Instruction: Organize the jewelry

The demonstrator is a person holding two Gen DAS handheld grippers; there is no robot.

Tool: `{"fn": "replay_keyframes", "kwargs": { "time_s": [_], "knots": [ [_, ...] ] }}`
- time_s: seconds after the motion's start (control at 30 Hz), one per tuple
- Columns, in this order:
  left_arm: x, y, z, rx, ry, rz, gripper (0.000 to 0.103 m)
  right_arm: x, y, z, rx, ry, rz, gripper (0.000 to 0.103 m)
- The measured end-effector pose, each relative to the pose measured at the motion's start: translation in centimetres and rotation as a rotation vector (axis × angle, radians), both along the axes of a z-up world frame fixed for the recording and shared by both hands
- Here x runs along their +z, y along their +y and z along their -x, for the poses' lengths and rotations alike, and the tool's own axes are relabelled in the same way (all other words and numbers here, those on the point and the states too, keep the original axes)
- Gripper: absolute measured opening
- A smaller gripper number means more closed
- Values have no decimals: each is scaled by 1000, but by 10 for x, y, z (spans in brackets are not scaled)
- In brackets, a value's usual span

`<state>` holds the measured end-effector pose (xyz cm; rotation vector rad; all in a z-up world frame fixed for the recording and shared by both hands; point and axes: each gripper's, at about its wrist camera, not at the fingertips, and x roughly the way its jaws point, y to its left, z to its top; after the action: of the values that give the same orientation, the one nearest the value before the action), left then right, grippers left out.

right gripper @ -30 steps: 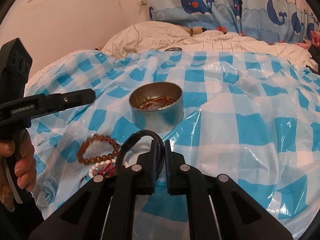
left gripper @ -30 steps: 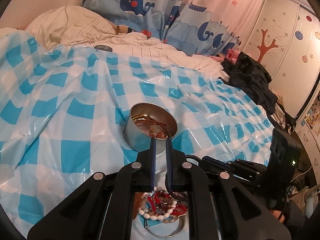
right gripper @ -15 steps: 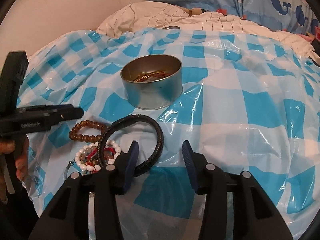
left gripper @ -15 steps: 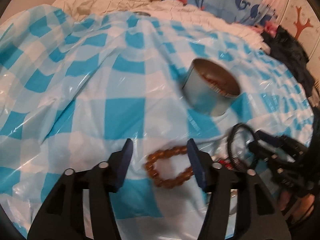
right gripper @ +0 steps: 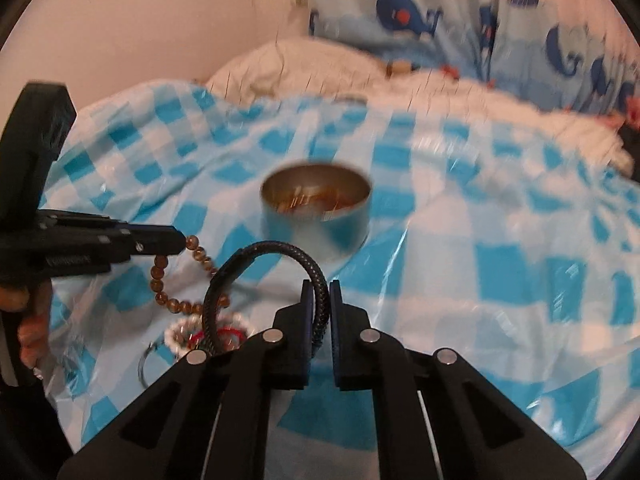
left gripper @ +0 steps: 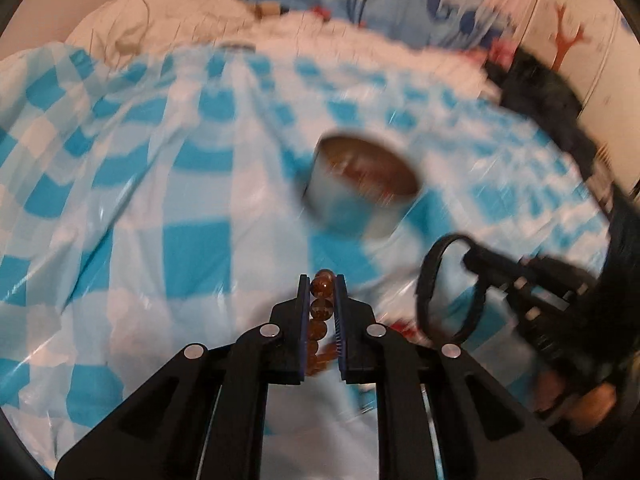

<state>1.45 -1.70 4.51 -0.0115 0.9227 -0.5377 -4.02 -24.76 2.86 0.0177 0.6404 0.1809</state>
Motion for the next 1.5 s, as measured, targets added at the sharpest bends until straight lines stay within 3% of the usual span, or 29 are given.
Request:
{"fn": "replay_keyframes", "kwargs": {
  "time_s": [0.17,0.37,0.77,0.87,0.97,1.03,1.33,1.4,1.5],
  "knots": [
    [30,-13,-4,-16,-79,132,10,24,-3,4,-26,-127,32,9],
    [54,-38,-13,-32,-146,232,10,32,-17,-10,-59,-154,20,9],
    [36,-60,-49,35,-111,350,10,33,-34,-44,-108,-155,-11,9],
    [26,-60,-61,70,-87,343,10,33,-31,-51,-102,-154,-1,9],
    [2,-57,-80,110,38,293,10,31,-24,-65,-93,-150,19,9],
    [-6,-52,-84,144,72,281,10,28,-19,-75,-86,-143,32,9],
    [11,-25,-65,171,31,216,16,15,2,-104,-61,-92,72,10],
    [13,-18,-60,173,26,203,20,7,5,-109,-64,-59,82,40],
    [14,-4,-52,180,26,193,29,10,1,-102,-74,-73,67,43]
  ]
}}
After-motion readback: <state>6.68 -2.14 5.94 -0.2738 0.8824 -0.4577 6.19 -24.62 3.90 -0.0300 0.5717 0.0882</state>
